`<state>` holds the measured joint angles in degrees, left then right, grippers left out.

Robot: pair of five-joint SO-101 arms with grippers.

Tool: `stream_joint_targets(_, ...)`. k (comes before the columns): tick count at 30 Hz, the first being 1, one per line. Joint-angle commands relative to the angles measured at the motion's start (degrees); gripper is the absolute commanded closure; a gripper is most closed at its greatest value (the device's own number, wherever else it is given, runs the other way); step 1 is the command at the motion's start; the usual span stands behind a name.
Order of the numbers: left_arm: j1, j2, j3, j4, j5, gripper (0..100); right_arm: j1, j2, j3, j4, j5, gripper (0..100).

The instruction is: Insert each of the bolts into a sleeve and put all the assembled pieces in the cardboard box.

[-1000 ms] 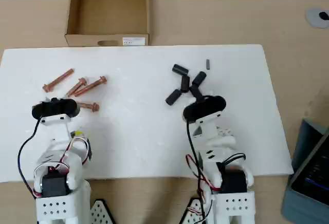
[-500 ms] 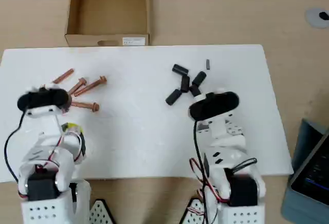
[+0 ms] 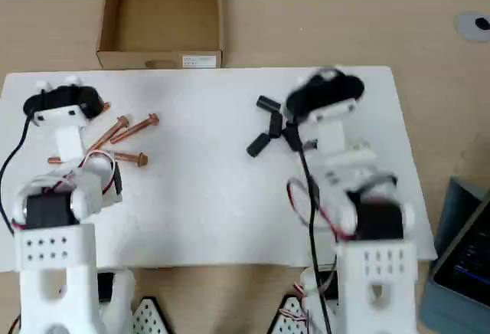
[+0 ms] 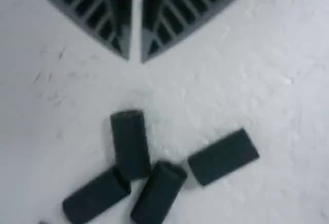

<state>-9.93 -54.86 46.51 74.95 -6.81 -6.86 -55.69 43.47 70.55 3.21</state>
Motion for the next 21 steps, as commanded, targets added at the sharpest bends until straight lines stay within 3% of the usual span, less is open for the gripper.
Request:
stream_joint_targets(1, 0.62, 4.0, -3.52, 0.18, -0.35, 100, -0.31, 11.91, -10.15, 1.49, 0.18, 98.7)
stream_joint_targets(5, 0.7, 8.92, -3.52, 0.09, -0.88, 100, -0.22, 25.36, -20.26, 4.31, 1.41, 98.7)
stream_joint_targets(10, 0.53, 16.75, -5.89, 0.09, -6.42, 100, -0.22, 41.19, -34.51, 8.35, 9.93, 98.6)
stream_joint_targets(15, 0.53, 21.67, -10.11, 0.09, -6.42, 93, -0.48, 55.43, -49.8, 12.13, 18.37, 98.6)
stream_joint_targets(21, 0.62, 25.89, -14.68, 0.09, -6.51, 93, -0.57, 69.93, -66.59, 17.76, 26.02, 98.6)
